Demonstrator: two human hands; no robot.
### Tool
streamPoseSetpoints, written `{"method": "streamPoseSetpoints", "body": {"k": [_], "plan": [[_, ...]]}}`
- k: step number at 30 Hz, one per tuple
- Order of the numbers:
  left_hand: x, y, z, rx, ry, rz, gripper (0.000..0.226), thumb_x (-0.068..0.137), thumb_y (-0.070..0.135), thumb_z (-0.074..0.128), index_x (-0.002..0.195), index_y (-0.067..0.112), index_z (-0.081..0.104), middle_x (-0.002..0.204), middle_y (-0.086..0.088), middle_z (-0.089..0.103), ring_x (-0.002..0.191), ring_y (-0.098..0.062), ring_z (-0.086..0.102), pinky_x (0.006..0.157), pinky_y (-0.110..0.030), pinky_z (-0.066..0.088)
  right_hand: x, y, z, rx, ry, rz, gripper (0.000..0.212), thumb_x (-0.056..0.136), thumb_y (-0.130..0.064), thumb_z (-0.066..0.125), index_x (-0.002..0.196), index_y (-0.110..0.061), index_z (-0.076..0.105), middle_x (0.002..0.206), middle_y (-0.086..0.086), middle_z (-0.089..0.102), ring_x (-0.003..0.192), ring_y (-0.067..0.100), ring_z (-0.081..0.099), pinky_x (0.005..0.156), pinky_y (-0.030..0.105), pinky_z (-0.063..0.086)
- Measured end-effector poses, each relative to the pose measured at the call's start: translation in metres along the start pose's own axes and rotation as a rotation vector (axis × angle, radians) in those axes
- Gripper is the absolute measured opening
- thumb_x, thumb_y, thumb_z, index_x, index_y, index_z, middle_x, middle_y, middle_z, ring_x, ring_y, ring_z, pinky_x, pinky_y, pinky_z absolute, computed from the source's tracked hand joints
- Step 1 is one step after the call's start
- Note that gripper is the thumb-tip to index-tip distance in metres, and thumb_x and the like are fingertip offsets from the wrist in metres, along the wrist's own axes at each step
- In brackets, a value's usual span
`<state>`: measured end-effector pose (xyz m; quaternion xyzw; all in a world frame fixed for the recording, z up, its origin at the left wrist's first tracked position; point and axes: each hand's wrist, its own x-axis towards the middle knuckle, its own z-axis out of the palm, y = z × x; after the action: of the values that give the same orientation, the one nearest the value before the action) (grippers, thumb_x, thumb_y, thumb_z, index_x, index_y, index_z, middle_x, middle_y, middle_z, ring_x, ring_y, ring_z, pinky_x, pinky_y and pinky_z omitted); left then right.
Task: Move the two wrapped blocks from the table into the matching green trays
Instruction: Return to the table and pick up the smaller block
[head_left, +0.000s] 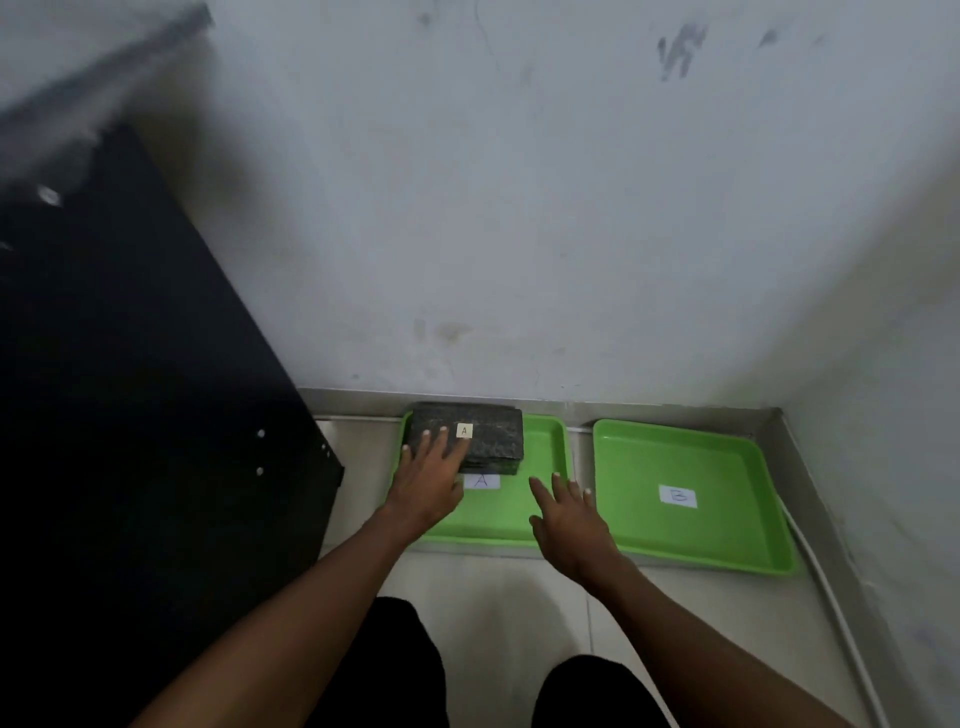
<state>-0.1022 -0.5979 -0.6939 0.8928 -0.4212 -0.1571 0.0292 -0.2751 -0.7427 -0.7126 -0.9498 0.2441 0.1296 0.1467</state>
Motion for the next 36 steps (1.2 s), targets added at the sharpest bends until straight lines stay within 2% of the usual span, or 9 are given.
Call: {"method": "streamPoseSetpoints", "body": {"k": [4, 11, 15, 18, 20, 26, 33, 36], "plan": [[-0.073, 0.033, -0.082, -0.042, -0.054, -0.036, 0.069, 0.097, 0.025, 0.052, 0.156, 0.021, 0.016, 0.165, -0.014, 0.01, 0.152, -0.038, 0.009, 0.12, -0.058, 0.019, -0.072, -0.022, -0.096, 0.027, -0.009, -0.003, 0.059, 0.104, -0.028, 0.039, 0.155, -0.017, 0.012, 0.162, 0.022, 0.016, 0.149, 0.04, 0.015, 0.123, 0.053, 0.015], [-0.223, 0.1, -0.272, -0.174, -0.044, -0.121, 0.065, 0.096, 0.027, 0.052, 0.154, 0.026, 0.022, 0.164, -0.011, 0.016, 0.151, -0.035, 0.014, 0.121, -0.055, 0.02, -0.21, -0.084, -0.289, 0.062, -0.032, -0.039, 0.057, 0.103, -0.026, 0.038, 0.155, -0.016, 0.015, 0.162, 0.02, 0.016, 0.15, 0.039, 0.015, 0.122, 0.052, 0.016], [-0.301, 0.119, -0.369, -0.229, -0.014, -0.156, 0.062, 0.096, 0.026, 0.051, 0.152, 0.027, 0.026, 0.161, -0.007, 0.026, 0.149, -0.03, 0.022, 0.12, -0.053, 0.025, -0.268, -0.137, -0.379, 0.096, -0.016, -0.095, 0.056, 0.103, -0.025, 0.04, 0.154, -0.016, 0.019, 0.162, 0.019, 0.019, 0.149, 0.038, 0.018, 0.121, 0.051, 0.019], [-0.345, 0.112, -0.42, -0.256, 0.035, -0.161, 0.058, 0.096, 0.024, 0.05, 0.151, 0.025, 0.032, 0.156, -0.004, 0.037, 0.145, -0.024, 0.032, 0.117, -0.043, 0.031, -0.293, -0.178, -0.425, 0.098, -0.018, -0.138, 0.056, 0.102, -0.026, 0.041, 0.154, -0.017, 0.019, 0.162, 0.019, 0.019, 0.149, 0.037, 0.018, 0.12, 0.051, 0.021], [-0.367, 0.097, -0.448, -0.262, 0.077, -0.168, 0.056, 0.094, 0.023, 0.051, 0.149, 0.023, 0.036, 0.15, -0.004, 0.045, 0.139, -0.022, 0.041, 0.113, -0.038, 0.036, -0.3, -0.209, -0.449, 0.101, -0.006, -0.165, 0.057, 0.102, -0.025, 0.042, 0.154, -0.017, 0.02, 0.162, 0.018, 0.02, 0.149, 0.036, 0.019, 0.121, 0.049, 0.023], [-0.408, 0.011, -0.498, -0.288, 0.138, -0.263, 0.053, 0.095, 0.024, 0.052, 0.146, 0.023, 0.04, 0.145, -0.005, 0.05, 0.13, -0.025, 0.05, 0.105, -0.039, 0.045, -0.297, -0.319, -0.481, 0.106, 0.017, -0.257, 0.05, 0.101, -0.024, 0.042, 0.149, -0.013, 0.03, 0.155, 0.02, 0.032, 0.144, 0.035, 0.03, 0.117, 0.049, 0.031], [-0.427, -0.154, -0.524, -0.27, 0.135, -0.329, 0.052, 0.097, 0.029, 0.05, 0.147, 0.02, 0.039, 0.147, -0.007, 0.049, 0.132, -0.029, 0.048, 0.108, -0.041, 0.044, -0.249, -0.474, -0.465, 0.123, -0.016, -0.277, 0.05, 0.1, -0.022, 0.044, 0.147, -0.014, 0.031, 0.151, 0.02, 0.036, 0.136, 0.037, 0.038, 0.111, 0.048, 0.038], [-0.442, -0.227, -0.536, -0.268, 0.097, -0.325, 0.051, 0.098, 0.028, 0.049, 0.147, 0.02, 0.038, 0.148, -0.006, 0.048, 0.129, -0.03, 0.051, 0.101, -0.042, 0.047, -0.235, -0.542, -0.45, 0.126, -0.056, -0.254, 0.051, 0.099, -0.022, 0.044, 0.148, -0.013, 0.031, 0.154, 0.021, 0.032, 0.139, 0.038, 0.037, 0.113, 0.047, 0.036]]}}
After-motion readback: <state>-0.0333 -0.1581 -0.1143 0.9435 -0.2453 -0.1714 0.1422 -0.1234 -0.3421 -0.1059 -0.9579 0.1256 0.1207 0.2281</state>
